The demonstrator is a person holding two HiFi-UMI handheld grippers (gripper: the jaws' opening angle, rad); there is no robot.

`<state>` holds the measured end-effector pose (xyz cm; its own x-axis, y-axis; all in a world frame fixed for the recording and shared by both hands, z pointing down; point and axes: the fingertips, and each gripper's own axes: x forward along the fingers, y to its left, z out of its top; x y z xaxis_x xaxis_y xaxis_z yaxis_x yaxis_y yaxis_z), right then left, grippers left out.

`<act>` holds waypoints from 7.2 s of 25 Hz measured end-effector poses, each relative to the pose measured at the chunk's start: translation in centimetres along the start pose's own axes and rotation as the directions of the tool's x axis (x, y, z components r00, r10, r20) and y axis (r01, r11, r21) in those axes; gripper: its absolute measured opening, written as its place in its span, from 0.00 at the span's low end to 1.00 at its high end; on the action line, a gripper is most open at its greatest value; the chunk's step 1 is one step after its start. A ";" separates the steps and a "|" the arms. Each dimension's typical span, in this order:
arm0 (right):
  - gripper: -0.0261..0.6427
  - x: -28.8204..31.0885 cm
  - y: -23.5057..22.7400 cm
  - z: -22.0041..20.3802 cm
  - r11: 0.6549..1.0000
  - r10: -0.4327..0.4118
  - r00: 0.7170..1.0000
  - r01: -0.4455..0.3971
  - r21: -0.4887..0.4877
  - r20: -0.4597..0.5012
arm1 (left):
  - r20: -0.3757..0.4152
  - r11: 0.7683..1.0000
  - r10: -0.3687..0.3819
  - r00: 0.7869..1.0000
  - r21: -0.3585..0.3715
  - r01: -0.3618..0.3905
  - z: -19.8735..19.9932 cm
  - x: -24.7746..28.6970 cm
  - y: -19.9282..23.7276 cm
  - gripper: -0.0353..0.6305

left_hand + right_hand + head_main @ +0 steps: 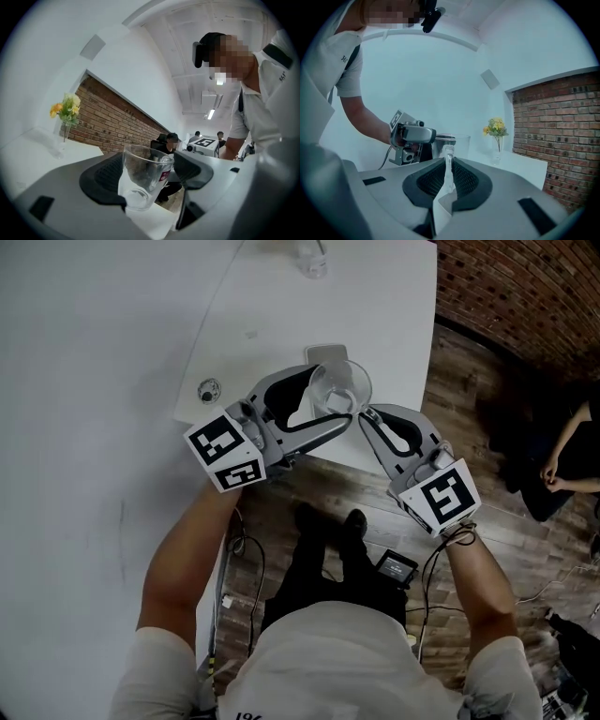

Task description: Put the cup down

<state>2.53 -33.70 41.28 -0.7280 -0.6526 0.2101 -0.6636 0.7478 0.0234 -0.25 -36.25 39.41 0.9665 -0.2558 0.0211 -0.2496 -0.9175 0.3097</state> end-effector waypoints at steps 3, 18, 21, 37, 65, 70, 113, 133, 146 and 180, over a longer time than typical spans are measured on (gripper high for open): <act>0.09 1.5 -1.0 -2.1 1.000 -0.006 1.000 0.006 -0.005 -0.030 | -0.038 1.000 0.007 0.999 -0.014 -0.007 -1.8 0.5 2.1 0.55; 0.09 5.8 -1.6 -11.1 0.999 -0.003 0.991 0.008 0.033 -0.135 | -0.116 0.996 0.036 0.993 -0.076 -0.045 -9.8 0.7 7.4 0.56; 0.09 5.9 -1.8 -11.6 1.000 -0.002 0.990 0.006 0.030 -0.141 | -0.124 0.997 0.037 0.992 -0.063 -0.045 -10.1 0.9 7.5 0.56; 0.09 5.9 -1.5 -13.4 1.000 -0.012 0.978 0.012 -0.005 -0.206 | -0.139 0.998 0.027 0.990 -0.059 -0.035 -11.5 0.9 7.3 0.56; 0.26 4.1 -2.3 -12.6 0.996 -0.050 0.977 0.064 0.063 -0.208 | -0.115 0.987 0.124 0.986 -0.090 -0.135 -10.8 -2.1 6.9 0.56; 0.26 3.1 -2.5 -12.2 0.993 -0.066 0.975 0.085 0.085 -0.211 | -0.107 0.979 0.160 0.981 -0.107 -0.171 -10.5 -3.3 6.5 0.55; 0.09 -12.3 2.0 12.0 0.961 -0.252 0.967 0.245 0.126 0.043 | 0.034 0.962 0.273 0.961 -0.010 -0.273 5.3 -10.1 -12.7 0.16; 0.09 -17.9 4.4 10.3 0.936 -0.306 0.951 0.293 0.197 0.038 | 0.044 0.955 0.295 0.954 -0.046 -0.293 4.1 -12.1 -17.2 0.16; 0.07 -17.9 5.4 9.8 0.927 -0.306 0.952 0.291 0.238 0.029 | 0.035 0.957 0.281 0.959 -0.080 -0.277 3.2 -12.4 -18.1 0.16; 0.06 -18.2 6.8 9.3 0.924 -0.337 0.941 0.329 0.195 0.008 | -0.007 0.974 0.194 0.981 -0.121 -0.193 1.1 -11.8 -19.0 0.16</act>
<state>9.62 -17.85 28.54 -0.4630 -0.8675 0.1819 -0.8864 0.4521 -0.1000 -7.00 -16.13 32.18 0.9001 -0.4267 0.0875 -0.4226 -0.8068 0.4128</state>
